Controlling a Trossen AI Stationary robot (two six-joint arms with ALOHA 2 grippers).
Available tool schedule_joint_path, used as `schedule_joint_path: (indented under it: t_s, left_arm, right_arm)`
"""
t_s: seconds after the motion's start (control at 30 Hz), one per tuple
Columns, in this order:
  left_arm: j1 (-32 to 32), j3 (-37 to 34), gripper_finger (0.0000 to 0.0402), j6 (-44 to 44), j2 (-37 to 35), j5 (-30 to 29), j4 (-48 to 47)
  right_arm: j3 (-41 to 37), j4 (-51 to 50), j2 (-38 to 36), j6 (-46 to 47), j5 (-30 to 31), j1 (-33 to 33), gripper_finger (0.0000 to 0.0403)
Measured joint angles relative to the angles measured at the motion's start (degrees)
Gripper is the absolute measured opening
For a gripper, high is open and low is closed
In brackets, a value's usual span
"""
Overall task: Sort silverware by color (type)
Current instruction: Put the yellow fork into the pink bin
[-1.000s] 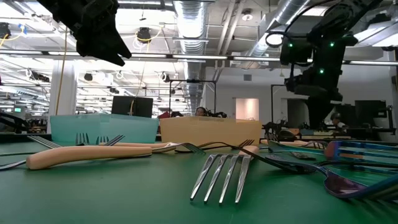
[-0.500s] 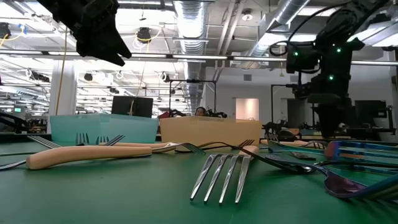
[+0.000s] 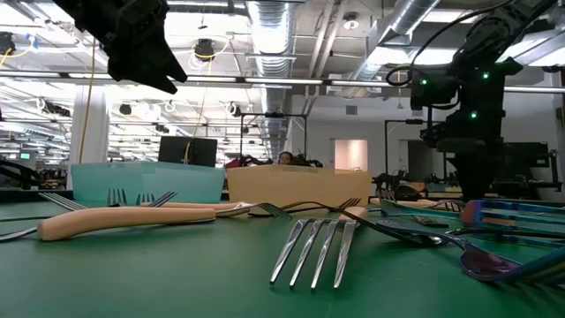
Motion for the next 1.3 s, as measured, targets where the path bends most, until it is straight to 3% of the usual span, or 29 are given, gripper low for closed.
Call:
schedule_joint_path:
  t_s: [0.43, 0.97, 1.3]
  left_arm:
    - [0.0, 0.0, 0.0267, -0.28, 0.0, 0.0, -0.09]
    - [0.0, -0.04, 0.0267, -0.3, -0.02, 0.19, -0.46]
    - [0.0, -0.04, 0.0267, -0.3, -0.02, 0.2, -0.52]
  right_arm:
    - [0.02, 0.19, 0.08, 4.9, 0.01, 0.2, 0.0195]
    - [0.57, 1.56, 9.76, 3.8, 0.06, 0.01, 0.0192]
    - [0.2, 1.73, 8.72, 3.37, -0.58, -0.37, 0.0103]
